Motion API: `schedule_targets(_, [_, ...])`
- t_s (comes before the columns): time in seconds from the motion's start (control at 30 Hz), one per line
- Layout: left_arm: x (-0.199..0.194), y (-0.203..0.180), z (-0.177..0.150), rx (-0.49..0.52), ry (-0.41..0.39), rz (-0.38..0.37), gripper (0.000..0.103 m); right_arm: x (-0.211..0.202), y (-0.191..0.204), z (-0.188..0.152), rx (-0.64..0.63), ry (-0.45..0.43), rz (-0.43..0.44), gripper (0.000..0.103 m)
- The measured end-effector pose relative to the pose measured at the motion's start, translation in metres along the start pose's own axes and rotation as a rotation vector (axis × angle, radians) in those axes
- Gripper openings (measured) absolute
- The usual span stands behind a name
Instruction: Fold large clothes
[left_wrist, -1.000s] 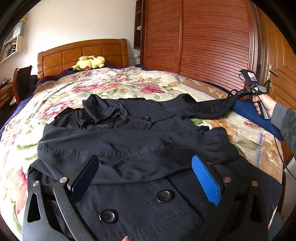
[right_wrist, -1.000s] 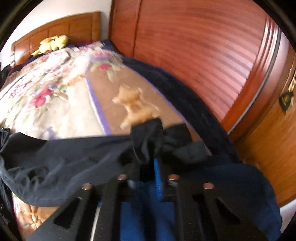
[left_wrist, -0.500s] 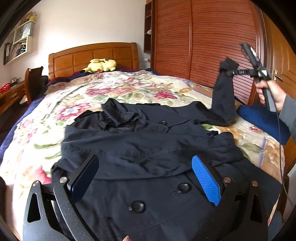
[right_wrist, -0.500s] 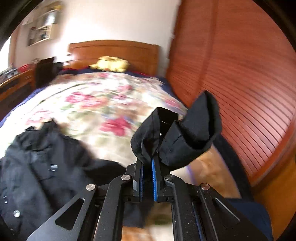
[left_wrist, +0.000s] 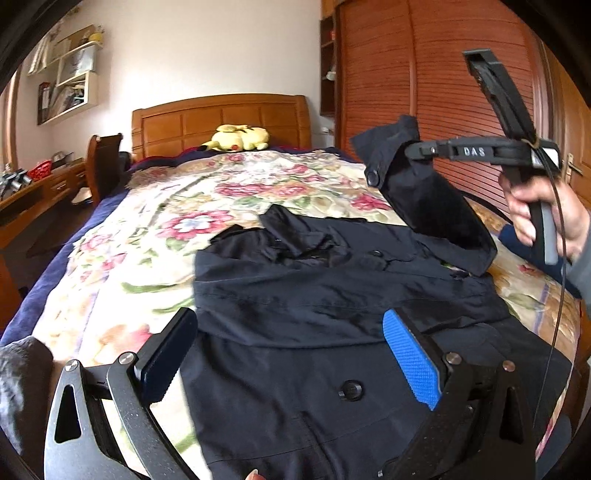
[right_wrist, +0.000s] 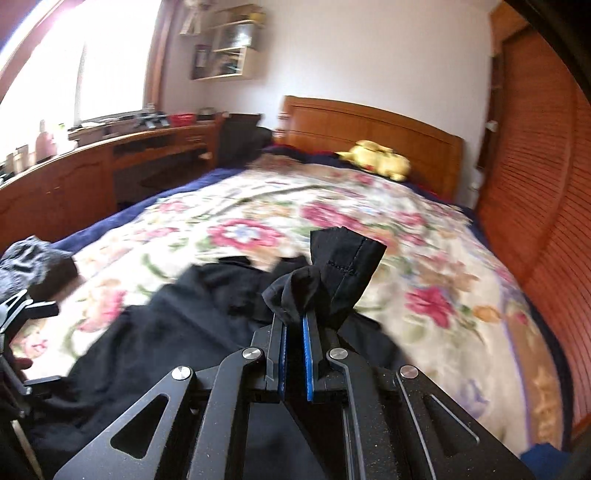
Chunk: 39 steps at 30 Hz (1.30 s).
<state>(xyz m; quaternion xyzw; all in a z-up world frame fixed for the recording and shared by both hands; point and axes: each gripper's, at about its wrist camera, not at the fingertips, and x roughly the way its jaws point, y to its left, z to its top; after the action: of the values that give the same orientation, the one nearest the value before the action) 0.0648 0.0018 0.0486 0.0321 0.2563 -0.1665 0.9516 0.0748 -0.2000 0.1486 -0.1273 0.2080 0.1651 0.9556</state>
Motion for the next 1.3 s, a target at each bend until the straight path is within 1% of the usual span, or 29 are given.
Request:
schedule_targets(0.07, [-0.005, 0.01, 0.001, -0.015, -0.01, 0.016, 0.101, 0.002, 0.008, 0.003, -0.007, -0.01, 0.026, 0.007])
schedule_targets(0.2, [-0.011, 0.029, 0.005, -0.05, -0.031, 0.045, 0.101, -0.004, 0.007, 0.015, 0.011, -0.059, 0.09, 0.007])
schedule_targets(0.23, [-0.014, 0.035, 0.006, -0.062, -0.039, 0.053, 0.101, -0.009, 0.002, 0.009, 0.013, -0.073, 0.106, 0.007])
schedule_targets(0.3, [-0.018, 0.043, 0.007, -0.079, -0.051, 0.066, 0.101, -0.02, 0.003, 0.004, 0.002, -0.096, 0.134, 0.007])
schedule_targets(0.37, [-0.021, 0.053, 0.008, -0.093, -0.06, 0.088, 0.101, -0.023, 0.01, -0.009, -0.005, -0.099, 0.163, 0.007])
schedule_targets(0.4, [-0.022, 0.057, 0.008, -0.098, -0.061, 0.098, 0.101, -0.025, 0.013, -0.012, -0.005, -0.091, 0.179, 0.007])
schedule_targets(0.43, [-0.024, 0.061, 0.008, -0.103, -0.061, 0.108, 0.101, -0.013, 0.022, -0.014, -0.006, -0.079, 0.192, 0.007])
schedule_targets(0.53, [-0.026, 0.075, 0.007, -0.125, -0.062, 0.133, 0.101, -0.005, 0.025, -0.028, -0.008, -0.039, 0.222, 0.007])
schedule_targets(0.7, [-0.028, 0.087, 0.005, -0.142, -0.065, 0.15, 0.101, 0.009, 0.033, -0.06, 0.002, 0.036, 0.27, 0.007])
schedule_targets(0.87, [-0.027, 0.088, 0.005, -0.14, -0.065, 0.15, 0.101, 0.022, 0.047, -0.095, -0.024, 0.116, 0.264, 0.007])
schedule_targets(0.9, [-0.026, 0.087, 0.005, -0.135, -0.064, 0.149, 0.101, 0.026, 0.05, -0.098, -0.022, 0.133, 0.267, 0.011])
schedule_targets(0.97, [-0.024, 0.084, 0.004, -0.127, -0.061, 0.146, 0.101, 0.026, 0.059, -0.106, -0.021, 0.153, 0.266, 0.013])
schedule_targets(1.03, [-0.022, 0.082, 0.004, -0.121, -0.056, 0.143, 0.101, 0.025, 0.069, -0.109, -0.024, 0.17, 0.265, 0.018])
schedule_targets(1.1, [-0.021, 0.079, 0.003, -0.113, -0.05, 0.138, 0.101, 0.025, 0.076, -0.112, -0.025, 0.183, 0.266, 0.03])
schedule_targets(1.13, [-0.02, 0.077, 0.003, -0.11, -0.048, 0.137, 0.101, 0.022, 0.08, -0.112, -0.026, 0.185, 0.263, 0.034])
schedule_targets(1.17, [-0.019, 0.075, 0.002, -0.106, -0.044, 0.135, 0.101, 0.019, 0.079, -0.11, -0.024, 0.18, 0.257, 0.039])
schedule_targets(1.27, [-0.016, 0.068, 0.001, -0.095, -0.032, 0.128, 0.101, 0.015, 0.082, -0.116, -0.029, 0.18, 0.216, 0.054])
schedule_targets(1.3, [-0.014, 0.066, 0.0, -0.09, -0.028, 0.124, 0.101, 0.013, 0.083, -0.117, -0.028, 0.174, 0.212, 0.055])
